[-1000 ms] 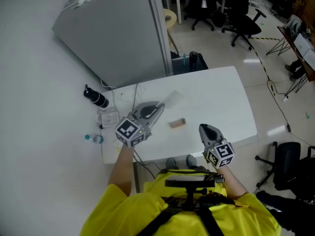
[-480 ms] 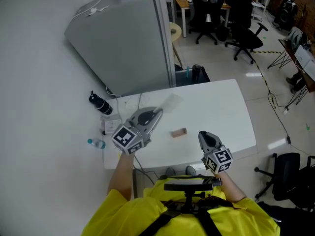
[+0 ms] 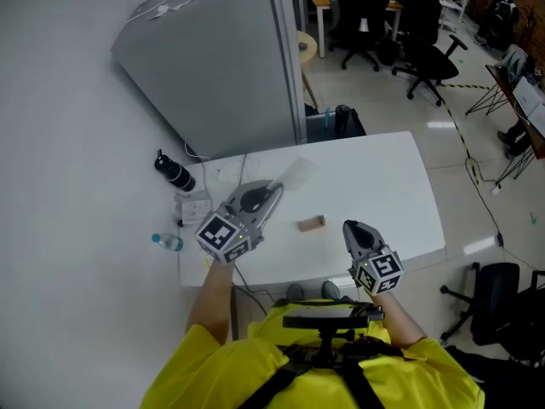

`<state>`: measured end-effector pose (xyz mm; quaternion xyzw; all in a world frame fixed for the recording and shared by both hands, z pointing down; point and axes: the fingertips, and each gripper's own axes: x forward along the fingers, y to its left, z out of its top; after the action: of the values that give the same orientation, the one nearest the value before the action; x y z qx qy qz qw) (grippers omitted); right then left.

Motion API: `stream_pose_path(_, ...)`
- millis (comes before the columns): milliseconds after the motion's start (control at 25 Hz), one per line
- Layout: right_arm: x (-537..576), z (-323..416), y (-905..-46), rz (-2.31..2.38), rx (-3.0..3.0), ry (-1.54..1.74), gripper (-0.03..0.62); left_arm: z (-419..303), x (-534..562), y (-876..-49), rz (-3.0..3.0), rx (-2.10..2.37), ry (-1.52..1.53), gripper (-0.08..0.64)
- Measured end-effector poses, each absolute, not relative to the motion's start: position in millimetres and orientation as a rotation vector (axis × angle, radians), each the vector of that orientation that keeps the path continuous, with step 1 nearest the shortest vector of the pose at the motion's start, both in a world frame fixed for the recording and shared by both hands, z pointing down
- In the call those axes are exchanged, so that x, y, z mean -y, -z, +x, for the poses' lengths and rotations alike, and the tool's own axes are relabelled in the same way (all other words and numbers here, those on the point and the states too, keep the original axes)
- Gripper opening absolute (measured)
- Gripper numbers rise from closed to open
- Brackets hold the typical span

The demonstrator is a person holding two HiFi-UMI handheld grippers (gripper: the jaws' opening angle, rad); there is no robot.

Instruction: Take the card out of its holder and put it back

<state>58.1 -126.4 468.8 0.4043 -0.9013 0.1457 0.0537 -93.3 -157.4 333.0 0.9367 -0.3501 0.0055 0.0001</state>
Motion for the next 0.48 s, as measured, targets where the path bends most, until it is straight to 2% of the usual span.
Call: stream_pose_path(480, 130.4, 48.4, -474.5, 1.217, 2.734, -0.466, 0.006, -94.0, 163.1, -348.3, 2.937, 1.071, -0.099, 0.018)
